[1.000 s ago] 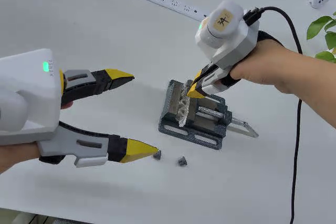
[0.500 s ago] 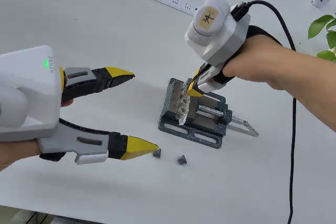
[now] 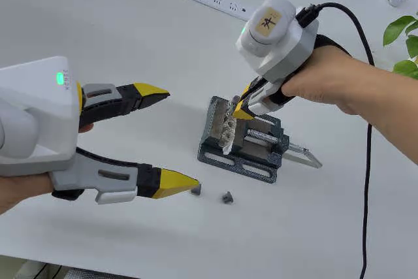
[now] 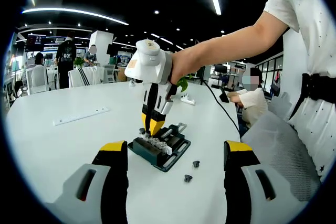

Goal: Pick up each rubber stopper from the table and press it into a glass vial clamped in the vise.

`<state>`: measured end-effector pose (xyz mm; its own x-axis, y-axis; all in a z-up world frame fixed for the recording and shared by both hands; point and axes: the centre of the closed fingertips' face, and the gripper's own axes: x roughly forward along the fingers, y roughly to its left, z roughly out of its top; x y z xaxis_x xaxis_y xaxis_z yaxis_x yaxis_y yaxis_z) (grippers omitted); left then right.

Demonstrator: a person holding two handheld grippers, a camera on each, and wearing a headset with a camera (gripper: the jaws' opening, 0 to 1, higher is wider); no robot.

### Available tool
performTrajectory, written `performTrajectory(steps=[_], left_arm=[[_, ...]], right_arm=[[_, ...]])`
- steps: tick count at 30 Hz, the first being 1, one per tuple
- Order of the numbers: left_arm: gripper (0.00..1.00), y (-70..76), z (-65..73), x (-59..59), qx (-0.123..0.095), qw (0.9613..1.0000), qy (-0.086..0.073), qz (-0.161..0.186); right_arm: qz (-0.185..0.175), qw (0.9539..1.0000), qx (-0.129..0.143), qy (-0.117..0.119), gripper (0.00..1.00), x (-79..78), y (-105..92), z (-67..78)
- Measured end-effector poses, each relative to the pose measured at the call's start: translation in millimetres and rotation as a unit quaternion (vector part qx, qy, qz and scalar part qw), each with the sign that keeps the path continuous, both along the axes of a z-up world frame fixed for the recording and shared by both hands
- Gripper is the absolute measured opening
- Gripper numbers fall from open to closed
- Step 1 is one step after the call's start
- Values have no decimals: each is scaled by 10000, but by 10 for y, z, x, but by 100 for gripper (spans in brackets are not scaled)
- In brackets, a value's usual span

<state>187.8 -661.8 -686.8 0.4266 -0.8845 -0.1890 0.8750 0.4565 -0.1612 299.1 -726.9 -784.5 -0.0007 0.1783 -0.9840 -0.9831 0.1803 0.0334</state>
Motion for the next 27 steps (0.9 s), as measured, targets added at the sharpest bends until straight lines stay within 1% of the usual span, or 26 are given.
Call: performTrajectory(steps=[7,14,23,26,27], left_arm=[[74,1,4,2,-6,10000,-11,-6],[73,-7,-5,-5,-9,10000,3,-16],[73,-8,-4,2,-29,10000,10,-6],[73,-9,0,4,-46,10000,11,-6],[73,-10,-1,5,-48,10000,10,-10]], right_arm=[[-47,10000,79,-30,8,7,0,-6],[-6,10000,75,-41,7,19,7,-3],[-28,10000,-16,62,6,16,2,-13],[-35,9999,-92,95,5,24,18,-23],[15,9999,-142,98,5,24,18,-28]])
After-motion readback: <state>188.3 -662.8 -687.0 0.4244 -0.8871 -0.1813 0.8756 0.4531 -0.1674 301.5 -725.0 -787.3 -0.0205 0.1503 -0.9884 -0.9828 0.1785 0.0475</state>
